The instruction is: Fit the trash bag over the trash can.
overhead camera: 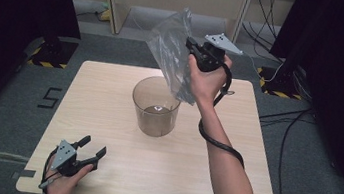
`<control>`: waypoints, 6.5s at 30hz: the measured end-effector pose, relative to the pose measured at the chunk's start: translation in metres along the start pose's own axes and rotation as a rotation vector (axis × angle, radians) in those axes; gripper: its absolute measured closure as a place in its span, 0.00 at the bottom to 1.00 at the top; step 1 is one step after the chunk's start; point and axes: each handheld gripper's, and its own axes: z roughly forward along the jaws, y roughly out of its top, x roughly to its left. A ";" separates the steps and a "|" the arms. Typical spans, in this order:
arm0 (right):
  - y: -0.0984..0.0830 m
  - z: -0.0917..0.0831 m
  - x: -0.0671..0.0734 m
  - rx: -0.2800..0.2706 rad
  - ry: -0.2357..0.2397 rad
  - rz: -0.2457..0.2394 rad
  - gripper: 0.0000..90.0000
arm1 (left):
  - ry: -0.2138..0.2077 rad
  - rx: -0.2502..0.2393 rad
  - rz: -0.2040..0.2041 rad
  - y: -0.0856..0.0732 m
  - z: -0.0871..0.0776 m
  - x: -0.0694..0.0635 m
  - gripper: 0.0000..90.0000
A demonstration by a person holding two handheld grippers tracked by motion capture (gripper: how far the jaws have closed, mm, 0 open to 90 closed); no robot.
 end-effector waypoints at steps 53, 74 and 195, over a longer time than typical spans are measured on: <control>-0.010 0.030 0.030 0.020 0.053 0.015 1.00 | -0.001 0.004 0.002 0.000 0.000 0.001 0.27; -0.013 0.039 0.038 0.030 0.067 0.014 1.00 | -0.002 0.005 0.002 0.000 0.000 0.000 0.27; -0.057 -0.028 -0.028 0.293 0.067 0.014 0.70 | -0.201 -0.101 -0.117 0.171 0.130 0.022 0.33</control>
